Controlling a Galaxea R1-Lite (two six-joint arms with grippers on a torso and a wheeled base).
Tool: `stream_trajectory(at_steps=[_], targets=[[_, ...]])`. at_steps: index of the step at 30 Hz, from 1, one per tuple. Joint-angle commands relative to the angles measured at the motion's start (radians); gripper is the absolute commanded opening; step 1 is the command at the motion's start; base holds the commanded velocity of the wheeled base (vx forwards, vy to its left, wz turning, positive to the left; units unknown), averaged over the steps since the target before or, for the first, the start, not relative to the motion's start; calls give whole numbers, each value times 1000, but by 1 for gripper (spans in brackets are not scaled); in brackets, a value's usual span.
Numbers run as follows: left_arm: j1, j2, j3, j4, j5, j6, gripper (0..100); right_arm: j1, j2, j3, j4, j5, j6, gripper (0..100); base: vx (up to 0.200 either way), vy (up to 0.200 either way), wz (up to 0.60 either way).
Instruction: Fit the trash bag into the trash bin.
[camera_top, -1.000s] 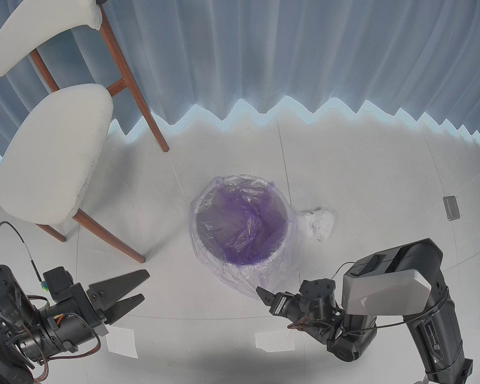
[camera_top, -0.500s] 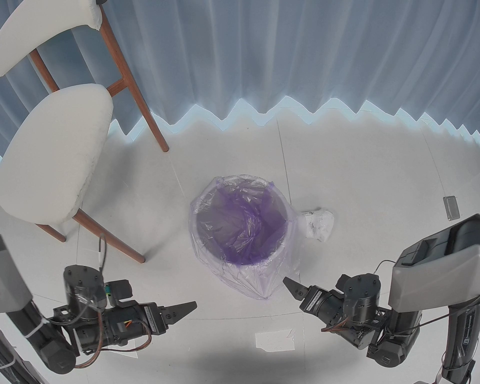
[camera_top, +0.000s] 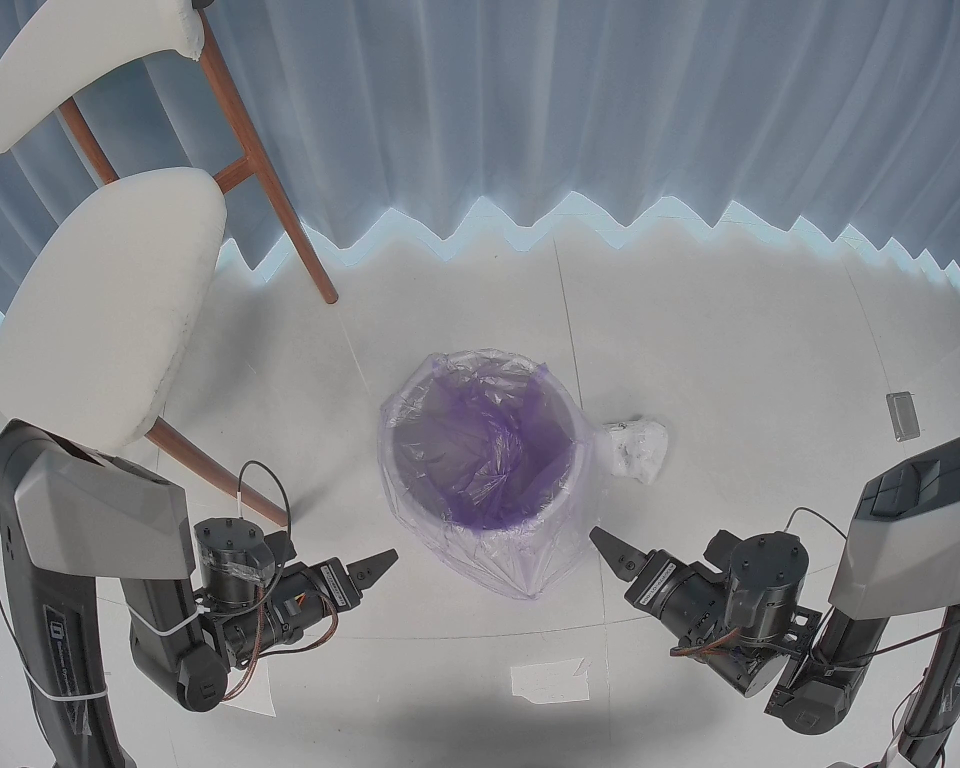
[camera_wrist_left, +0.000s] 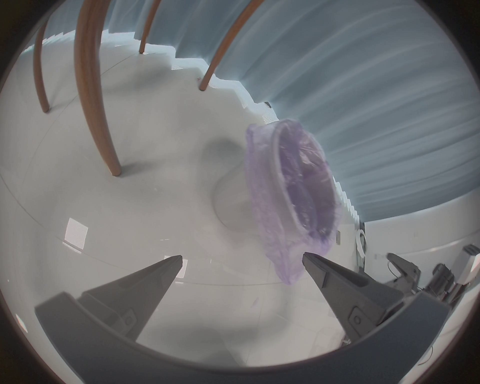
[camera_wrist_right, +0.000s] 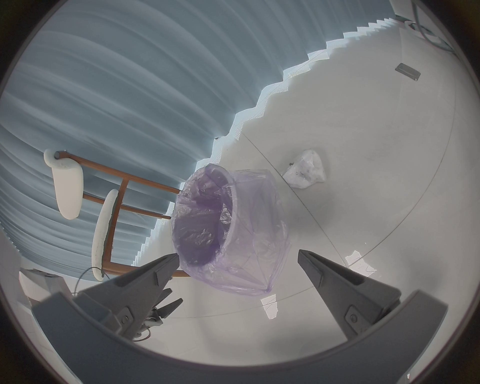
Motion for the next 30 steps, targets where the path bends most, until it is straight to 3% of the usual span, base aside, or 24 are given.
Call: stream_trajectory(at_steps=[1, 12, 26, 27, 30], targets=[[39, 69, -57, -2, 1, -12, 100, 1, -18, -2, -18, -1, -1, 100, 0, 0, 0], [33, 81, -185, 6, 1, -144, 100, 0, -21, 4, -18, -16, -3, 100, 0, 0, 0], [42, 170, -281, 6, 1, -144, 100, 0, -28, 6, -18, -25, -7, 100, 0, 0, 0], [42, 184, -289, 4, 1, -143, 0, 0, -31, 6, -18, -25, -7, 100, 0, 0, 0], [42, 206, -301, -2, 3, -131, 0, 0, -31, 9, -18, -25, -6, 100, 0, 0, 0]])
